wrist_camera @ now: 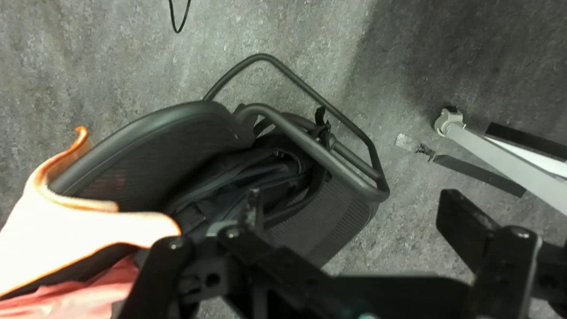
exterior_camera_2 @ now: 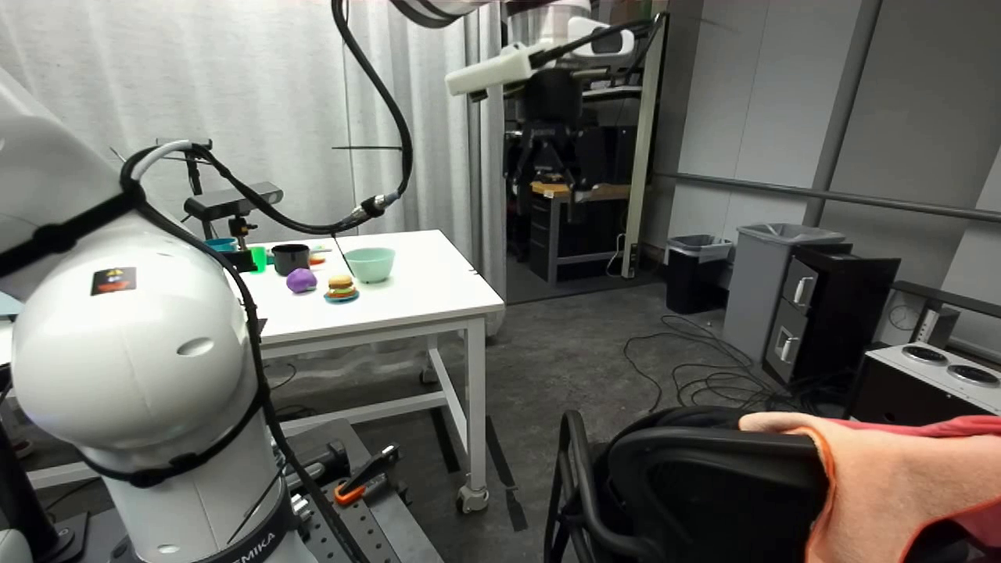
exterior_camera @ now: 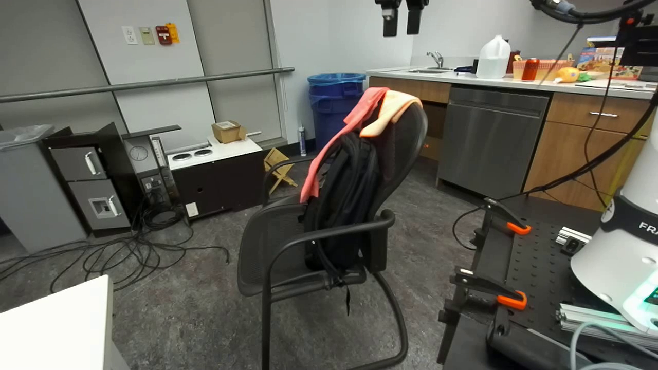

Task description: Take the towel and the shirt off the back of the chair and put them on the seat

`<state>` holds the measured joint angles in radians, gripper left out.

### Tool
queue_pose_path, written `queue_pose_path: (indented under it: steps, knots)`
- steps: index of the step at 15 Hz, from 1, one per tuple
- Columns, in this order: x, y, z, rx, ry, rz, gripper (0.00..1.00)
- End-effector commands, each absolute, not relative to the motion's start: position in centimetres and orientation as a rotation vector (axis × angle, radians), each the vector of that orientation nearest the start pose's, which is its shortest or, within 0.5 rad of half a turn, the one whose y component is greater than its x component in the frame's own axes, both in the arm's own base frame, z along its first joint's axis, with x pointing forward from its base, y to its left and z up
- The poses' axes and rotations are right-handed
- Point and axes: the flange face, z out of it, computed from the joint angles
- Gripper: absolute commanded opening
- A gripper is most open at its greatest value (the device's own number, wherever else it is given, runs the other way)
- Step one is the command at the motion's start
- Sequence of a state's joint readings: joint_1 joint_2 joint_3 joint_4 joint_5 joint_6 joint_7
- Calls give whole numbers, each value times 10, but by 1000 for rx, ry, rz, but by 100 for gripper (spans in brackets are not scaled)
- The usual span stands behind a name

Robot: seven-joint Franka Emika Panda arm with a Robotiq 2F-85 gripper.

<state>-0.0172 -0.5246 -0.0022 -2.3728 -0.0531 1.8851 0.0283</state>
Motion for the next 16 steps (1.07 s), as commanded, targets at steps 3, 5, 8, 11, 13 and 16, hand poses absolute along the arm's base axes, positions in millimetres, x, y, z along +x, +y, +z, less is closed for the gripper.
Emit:
queue_pose_path:
  steps: [3, 5, 8, 11, 13, 16]
  knots:
    - [464, -42, 599, -3241, 75, -112, 100]
    - [446, -31, 586, -3224, 91, -164, 100]
    - [445, -29, 578, -3226, 86, -136, 100]
    - [444, -29, 576, -3226, 85, -131, 100]
    - [455, -37, 563, -3246, 85, -126, 100]
    - [469, -63, 532, -3277, 90, -76, 100]
